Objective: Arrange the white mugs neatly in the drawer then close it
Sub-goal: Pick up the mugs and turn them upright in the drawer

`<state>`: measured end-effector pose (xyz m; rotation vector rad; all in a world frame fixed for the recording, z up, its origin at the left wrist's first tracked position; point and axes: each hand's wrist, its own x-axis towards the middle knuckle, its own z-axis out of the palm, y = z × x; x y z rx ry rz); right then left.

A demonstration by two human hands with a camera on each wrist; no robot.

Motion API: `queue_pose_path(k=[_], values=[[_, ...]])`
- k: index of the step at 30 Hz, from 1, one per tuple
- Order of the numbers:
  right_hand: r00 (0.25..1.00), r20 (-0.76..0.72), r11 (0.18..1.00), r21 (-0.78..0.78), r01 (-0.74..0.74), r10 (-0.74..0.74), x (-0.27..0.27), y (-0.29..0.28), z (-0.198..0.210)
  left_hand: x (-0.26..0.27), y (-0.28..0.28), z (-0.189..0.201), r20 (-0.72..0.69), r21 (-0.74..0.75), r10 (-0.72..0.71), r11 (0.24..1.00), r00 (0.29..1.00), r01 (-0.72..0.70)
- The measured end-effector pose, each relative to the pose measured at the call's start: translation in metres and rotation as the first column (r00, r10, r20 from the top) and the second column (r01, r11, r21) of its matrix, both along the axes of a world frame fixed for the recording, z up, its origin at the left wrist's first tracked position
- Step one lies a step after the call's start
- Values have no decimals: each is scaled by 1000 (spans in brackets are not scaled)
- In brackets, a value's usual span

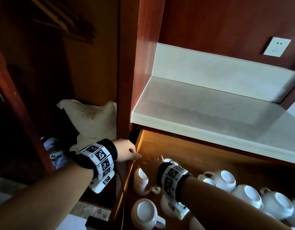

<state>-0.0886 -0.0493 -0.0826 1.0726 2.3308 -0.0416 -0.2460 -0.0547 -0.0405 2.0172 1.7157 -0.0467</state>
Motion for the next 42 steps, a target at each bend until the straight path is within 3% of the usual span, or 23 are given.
queue_pose_path(k=[11,13,15,16,17,18,19,20,21,22,24,25,28,30,32,33,34,35,36,37,38,40,42], values=[[990,42,990,-57,-130,133,0,3,-3,-1,-8,-1,58,-24,58,998,997,-57],[990,-89,994,17,-111,112,13,5,10,-1,-8,4,88,5,102,995,991,-103],[940,-340,998,54,17,2,33,9,31,-2,-6,8,146,48,154,985,977,-163],[872,-479,993,12,119,-99,44,11,45,-4,-5,8,202,56,172,981,964,-187],[746,-622,969,-104,224,-239,56,17,56,-4,-4,8,296,38,175,980,939,-195],[537,-748,919,-283,273,-390,66,21,66,-3,-4,8,429,3,167,982,888,-186],[266,-803,844,-486,225,-533,76,27,71,0,-4,9,561,-4,138,986,816,-165],[21,-755,752,-649,117,-655,82,31,73,3,-3,10,654,12,109,988,748,-155],[-139,-654,660,-751,3,-744,87,34,76,8,-1,13,739,27,75,990,670,-141],[-217,-556,582,-810,-77,-803,89,34,78,13,1,16,809,29,52,991,585,-128],[-247,-414,458,-875,-159,-876,90,31,81,24,6,25,901,44,3,994,434,-98],[-237,-360,407,-893,-193,-902,90,32,78,29,7,30,907,87,-45,993,420,-83],[-199,-241,295,-902,-315,-950,89,29,70,38,11,32,829,221,-149,973,538,-71],[-154,-201,243,-906,-346,-967,91,27,63,36,11,28,811,220,-138,972,568,-78],[-79,-243,255,-942,-220,-967,95,34,57,34,12,24,780,198,-117,978,614,-65],[-33,-322,324,-942,-86,-946,97,40,55,33,12,22,719,204,-104,977,687,-66],[48,-446,449,-890,85,-894,100,50,52,34,14,19,600,227,-69,970,797,-86],[217,-586,624,-729,281,-781,104,58,50,36,14,15,431,264,-30,960,902,-94],[459,-640,787,-475,393,-616,107,66,47,38,15,11,253,277,5,958,967,-77],[684,-575,892,-238,385,-449,110,72,41,41,15,6,97,259,12,965,995,-37],[820,-460,938,-110,328,-341,109,74,35,44,15,0,-36,224,-8,974,999,16],[936,-252,969,-105,225,-245,105,72,13,49,16,-9,-215,154,-90,980,973,125],[983,-91,979,-145,143,-157,96,70,-5,56,17,-10,-328,111,-162,972,931,208]])
